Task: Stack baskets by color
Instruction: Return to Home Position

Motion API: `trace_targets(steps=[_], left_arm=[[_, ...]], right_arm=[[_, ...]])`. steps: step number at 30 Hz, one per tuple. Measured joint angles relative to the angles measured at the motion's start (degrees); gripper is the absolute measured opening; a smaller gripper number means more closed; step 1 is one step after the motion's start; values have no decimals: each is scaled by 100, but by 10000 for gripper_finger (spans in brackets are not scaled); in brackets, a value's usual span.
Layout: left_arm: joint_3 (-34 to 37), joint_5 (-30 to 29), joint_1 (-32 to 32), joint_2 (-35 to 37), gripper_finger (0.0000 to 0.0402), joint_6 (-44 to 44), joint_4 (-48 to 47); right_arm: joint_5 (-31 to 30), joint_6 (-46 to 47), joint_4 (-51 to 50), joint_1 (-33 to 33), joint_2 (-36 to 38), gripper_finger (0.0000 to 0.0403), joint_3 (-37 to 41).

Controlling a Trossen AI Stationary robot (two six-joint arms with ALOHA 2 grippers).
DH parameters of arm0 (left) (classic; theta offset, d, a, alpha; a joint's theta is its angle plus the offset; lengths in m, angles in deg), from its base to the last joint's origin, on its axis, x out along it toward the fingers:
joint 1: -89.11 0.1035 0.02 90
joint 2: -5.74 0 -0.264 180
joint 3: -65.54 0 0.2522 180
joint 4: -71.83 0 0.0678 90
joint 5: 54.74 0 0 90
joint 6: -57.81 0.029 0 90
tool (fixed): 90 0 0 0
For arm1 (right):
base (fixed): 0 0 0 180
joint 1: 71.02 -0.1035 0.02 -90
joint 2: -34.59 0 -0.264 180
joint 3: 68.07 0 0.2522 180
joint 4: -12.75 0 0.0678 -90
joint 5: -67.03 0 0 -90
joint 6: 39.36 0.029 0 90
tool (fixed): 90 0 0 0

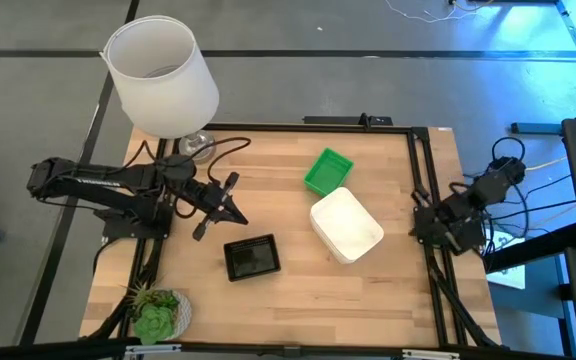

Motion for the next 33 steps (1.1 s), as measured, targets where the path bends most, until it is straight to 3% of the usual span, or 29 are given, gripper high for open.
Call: trace_targets(steps=[5,10,20,25,33], left_arm=[[0,1,1,0,0,9,-1],[59,0,1,4,0,242,66],[1201,34,63,135,0,153,1592],[1886,23,82,659,0,54,1953],[2752,-23,82,2126,0,-23,2102]], right_arm=[[-590,168,183,0,0,0,587],[-647,32,447,0,2,0,955],[-642,-1,729,0,2,0,1350],[-643,19,727,0,2,0,1400],[-643,5,773,0,6,0,1400]])
